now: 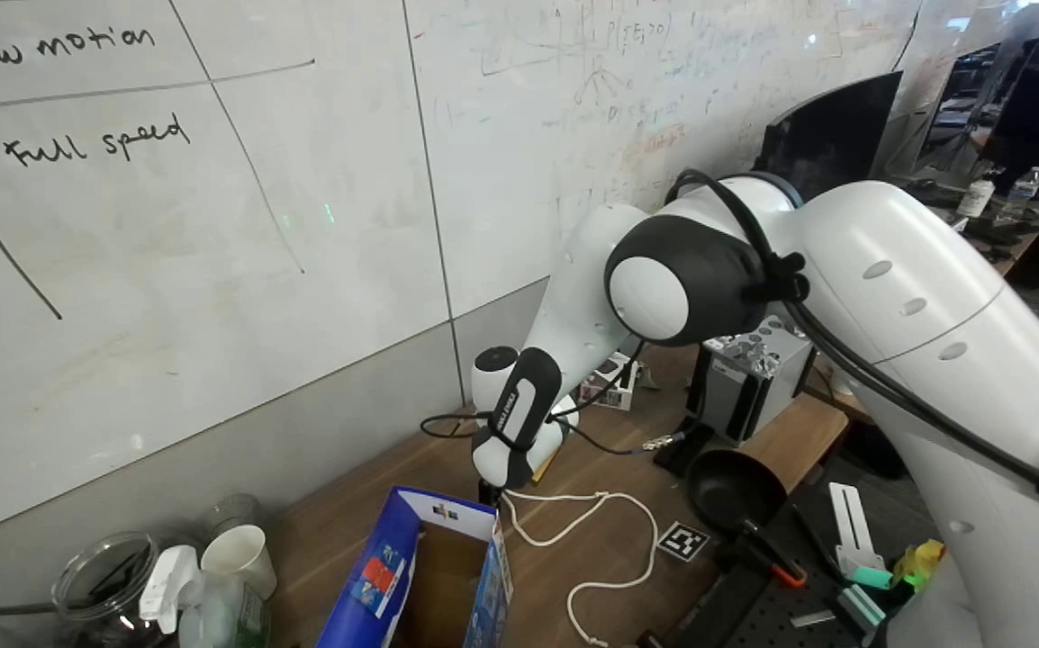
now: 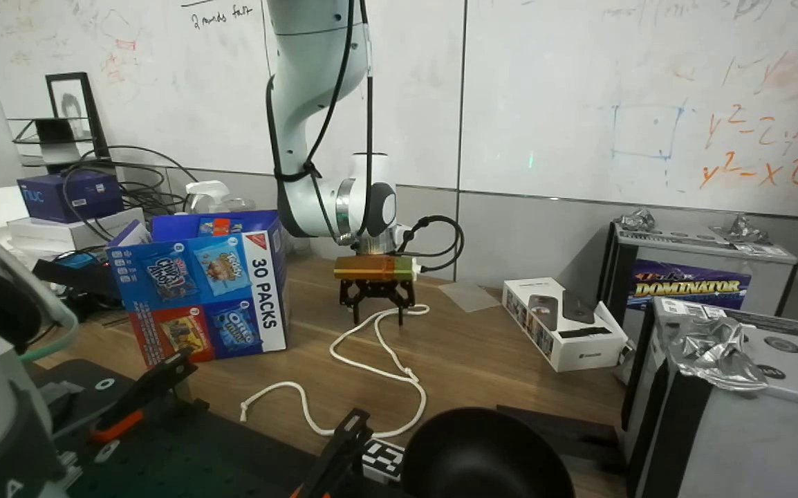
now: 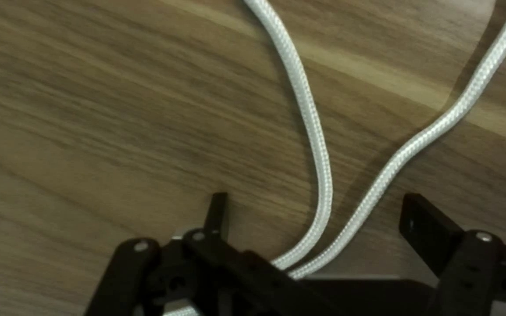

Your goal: Put the ropes in the box

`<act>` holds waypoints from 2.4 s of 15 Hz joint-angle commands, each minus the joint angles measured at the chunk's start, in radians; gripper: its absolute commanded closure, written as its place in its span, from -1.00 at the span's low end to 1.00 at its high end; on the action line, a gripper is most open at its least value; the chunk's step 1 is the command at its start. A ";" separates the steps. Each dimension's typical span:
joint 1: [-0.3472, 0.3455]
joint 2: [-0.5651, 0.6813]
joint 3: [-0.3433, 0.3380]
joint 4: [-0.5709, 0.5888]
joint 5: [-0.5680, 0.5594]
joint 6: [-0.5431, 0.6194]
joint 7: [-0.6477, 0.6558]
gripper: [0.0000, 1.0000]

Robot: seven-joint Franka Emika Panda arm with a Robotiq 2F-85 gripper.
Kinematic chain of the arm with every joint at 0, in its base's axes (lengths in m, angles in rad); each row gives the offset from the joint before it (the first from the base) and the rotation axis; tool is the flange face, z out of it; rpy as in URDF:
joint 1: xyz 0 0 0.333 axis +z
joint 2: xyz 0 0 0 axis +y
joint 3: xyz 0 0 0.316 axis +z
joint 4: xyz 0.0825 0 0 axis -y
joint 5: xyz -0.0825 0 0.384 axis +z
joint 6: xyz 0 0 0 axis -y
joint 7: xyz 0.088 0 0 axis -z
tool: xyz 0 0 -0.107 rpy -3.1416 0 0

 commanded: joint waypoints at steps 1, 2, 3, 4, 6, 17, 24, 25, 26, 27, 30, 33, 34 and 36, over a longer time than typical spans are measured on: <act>0.034 0.017 -0.032 0.019 -0.035 0.023 0.040 -1.00; 0.038 0.015 -0.035 0.018 -0.038 0.025 0.041 -0.50; 0.043 0.016 -0.039 0.018 -0.040 0.026 0.044 -0.47; 0.046 0.014 -0.040 0.017 -0.041 0.027 0.045 -0.36; 0.054 0.011 -0.048 0.019 -0.045 0.028 0.051 -0.03; 0.009 -0.051 -0.028 0.006 -0.044 -0.034 0.032 0.89; -0.148 -0.334 0.132 -0.106 0.025 -0.235 -0.093 0.89; -0.169 -0.378 0.160 -0.112 0.051 -0.277 -0.114 0.88; -0.177 -0.426 0.175 -0.122 0.075 -0.313 -0.124 0.88; -0.175 -0.475 0.182 -0.128 0.096 -0.354 -0.125 0.88; -0.153 -0.614 0.187 -0.138 0.147 -0.443 -0.110 0.88; -0.113 -0.741 0.174 -0.120 0.162 -0.528 -0.057 0.88; -0.097 -0.782 0.171 -0.115 0.158 -0.552 -0.031 0.88; -0.066 -0.860 0.169 -0.095 0.141 -0.608 0.027 0.89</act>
